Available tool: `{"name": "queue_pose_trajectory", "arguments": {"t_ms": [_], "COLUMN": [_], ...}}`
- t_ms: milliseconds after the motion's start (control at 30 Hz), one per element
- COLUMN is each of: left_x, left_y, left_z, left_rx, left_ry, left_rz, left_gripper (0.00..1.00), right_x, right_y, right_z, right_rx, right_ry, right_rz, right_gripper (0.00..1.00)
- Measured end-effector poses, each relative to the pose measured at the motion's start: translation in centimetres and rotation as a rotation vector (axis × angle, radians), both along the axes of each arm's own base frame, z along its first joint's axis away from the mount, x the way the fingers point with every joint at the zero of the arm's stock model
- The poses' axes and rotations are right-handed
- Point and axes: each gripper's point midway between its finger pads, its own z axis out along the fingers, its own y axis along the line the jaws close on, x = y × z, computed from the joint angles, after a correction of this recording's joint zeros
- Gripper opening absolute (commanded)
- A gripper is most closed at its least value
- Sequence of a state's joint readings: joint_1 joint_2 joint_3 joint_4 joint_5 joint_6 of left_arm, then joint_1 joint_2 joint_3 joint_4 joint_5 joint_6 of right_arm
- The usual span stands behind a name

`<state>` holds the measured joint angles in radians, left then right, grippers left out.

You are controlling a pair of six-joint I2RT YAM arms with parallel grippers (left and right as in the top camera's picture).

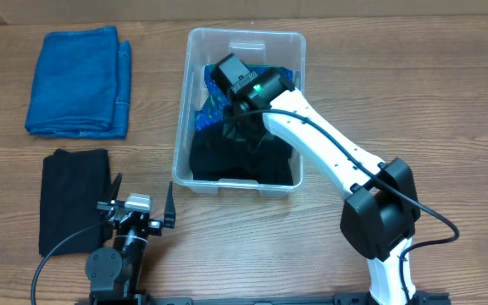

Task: Pack container
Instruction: 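Press the black cloth down into the bin with the right gripper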

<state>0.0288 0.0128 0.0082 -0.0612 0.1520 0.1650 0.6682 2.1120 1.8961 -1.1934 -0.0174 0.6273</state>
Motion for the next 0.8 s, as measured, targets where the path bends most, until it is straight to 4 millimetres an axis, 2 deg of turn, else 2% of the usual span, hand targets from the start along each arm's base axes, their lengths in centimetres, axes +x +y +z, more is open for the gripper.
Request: {"name": "queue_pose_trajectory", "arguments": {"t_ms": [67, 133, 267, 300, 400, 433, 500, 567, 667, 733, 800], "left_x": [0.0, 0.0, 0.0, 0.0, 0.0, 0.0, 0.0, 0.0, 0.0, 0.0, 0.0], "left_y": [0.0, 0.0, 0.0, 0.0, 0.0, 0.0, 0.0, 0.0, 0.0, 0.0, 0.0], "left_z": [0.0, 0.0, 0.0, 0.0, 0.0, 0.0, 0.0, 0.0, 0.0, 0.0, 0.0], "left_rx": [0.0, 0.0, 0.0, 0.0, 0.0, 0.0, 0.0, 0.0, 0.0, 0.0, 0.0], "left_ry": [0.0, 0.0, 0.0, 0.0, 0.0, 0.0, 0.0, 0.0, 0.0, 0.0, 0.0], "left_rz": [0.0, 0.0, 0.0, 0.0, 0.0, 0.0, 0.0, 0.0, 0.0, 0.0, 0.0], "left_gripper": [1.0, 1.0, 1.0, 1.0, 1.0, 1.0, 1.0, 1.0, 1.0, 1.0, 1.0], "right_x": [-0.7, -1.1, -0.7, 0.4, 5.4, 7.1, 8.8, 9.1, 7.8, 6.9, 7.0], "right_y": [0.0, -0.2, -1.1, -1.8, -4.5, -6.0, -9.0, -9.7, -8.4, -7.8, -7.9], "right_z": [-3.2, -4.8, -4.3, -3.3, 0.7, 1.6, 1.8, 1.5, -0.4, -1.7, -1.8], "right_rx": [-0.006, -0.019, -0.032, -0.03, 0.02, 0.032, 0.035, 0.032, 0.029, 0.017, 0.008], "right_ry": [0.048, 0.074, 0.083, 0.067, -0.035, -0.066, -0.079, -0.079, -0.041, -0.009, -0.013], "right_rz": [0.005, 0.005, -0.012, -0.037, -0.128, -0.161, -0.205, -0.205, -0.162, -0.143, -0.143], "right_gripper": [0.15, 0.13, 0.11, 0.12, 0.15, 0.16, 0.15, 0.15, 0.15, 0.04, 0.04]}}
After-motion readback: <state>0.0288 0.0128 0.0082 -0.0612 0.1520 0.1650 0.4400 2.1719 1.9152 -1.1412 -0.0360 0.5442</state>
